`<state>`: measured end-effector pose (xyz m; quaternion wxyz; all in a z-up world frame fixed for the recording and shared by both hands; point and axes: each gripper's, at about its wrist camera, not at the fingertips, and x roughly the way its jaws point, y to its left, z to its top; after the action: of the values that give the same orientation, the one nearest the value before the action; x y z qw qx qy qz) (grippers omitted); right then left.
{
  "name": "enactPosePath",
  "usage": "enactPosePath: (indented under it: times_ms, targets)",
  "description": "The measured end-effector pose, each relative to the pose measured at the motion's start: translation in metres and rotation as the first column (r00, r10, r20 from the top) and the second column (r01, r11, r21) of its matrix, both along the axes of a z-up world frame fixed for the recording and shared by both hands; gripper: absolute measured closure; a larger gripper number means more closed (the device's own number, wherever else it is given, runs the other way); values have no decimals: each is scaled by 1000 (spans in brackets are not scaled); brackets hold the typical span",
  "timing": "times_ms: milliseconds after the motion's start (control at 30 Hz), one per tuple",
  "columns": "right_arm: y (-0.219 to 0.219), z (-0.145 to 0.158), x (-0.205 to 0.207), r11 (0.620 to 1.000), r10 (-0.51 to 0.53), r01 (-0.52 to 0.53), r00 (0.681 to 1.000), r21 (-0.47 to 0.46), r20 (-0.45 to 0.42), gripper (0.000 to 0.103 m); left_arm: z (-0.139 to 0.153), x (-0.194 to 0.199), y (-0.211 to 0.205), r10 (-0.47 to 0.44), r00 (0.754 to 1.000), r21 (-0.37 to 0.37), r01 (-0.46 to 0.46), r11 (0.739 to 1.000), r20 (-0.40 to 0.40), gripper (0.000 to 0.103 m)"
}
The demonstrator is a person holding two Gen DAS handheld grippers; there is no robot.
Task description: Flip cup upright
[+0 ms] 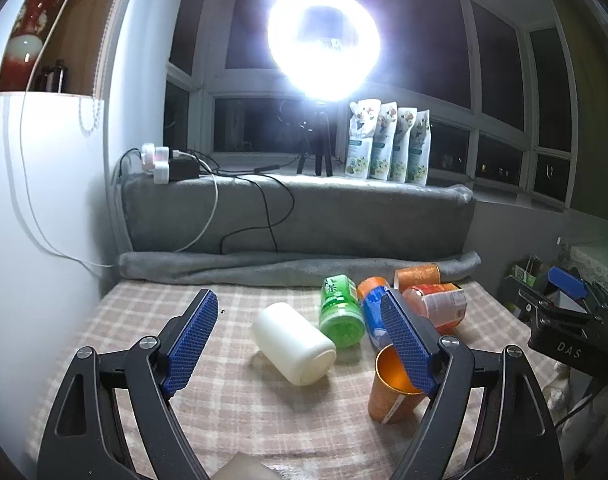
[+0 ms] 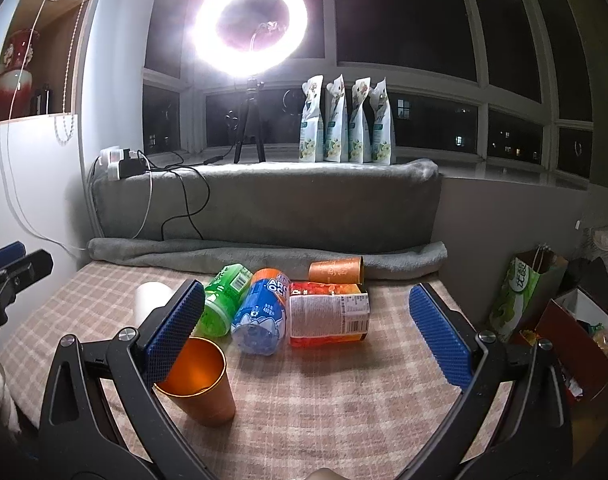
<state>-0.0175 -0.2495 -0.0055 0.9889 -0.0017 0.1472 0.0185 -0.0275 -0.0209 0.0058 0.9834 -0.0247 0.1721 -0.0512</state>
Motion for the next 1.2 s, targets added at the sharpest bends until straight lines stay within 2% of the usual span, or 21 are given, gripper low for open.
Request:
enactPosePath:
  times_ms: [1200]
  targets:
    - [3,1,-1,1000,-4,4,1000,-10,6,0,1,-1,-2,-1,1000,-3,1,1000,-2,19]
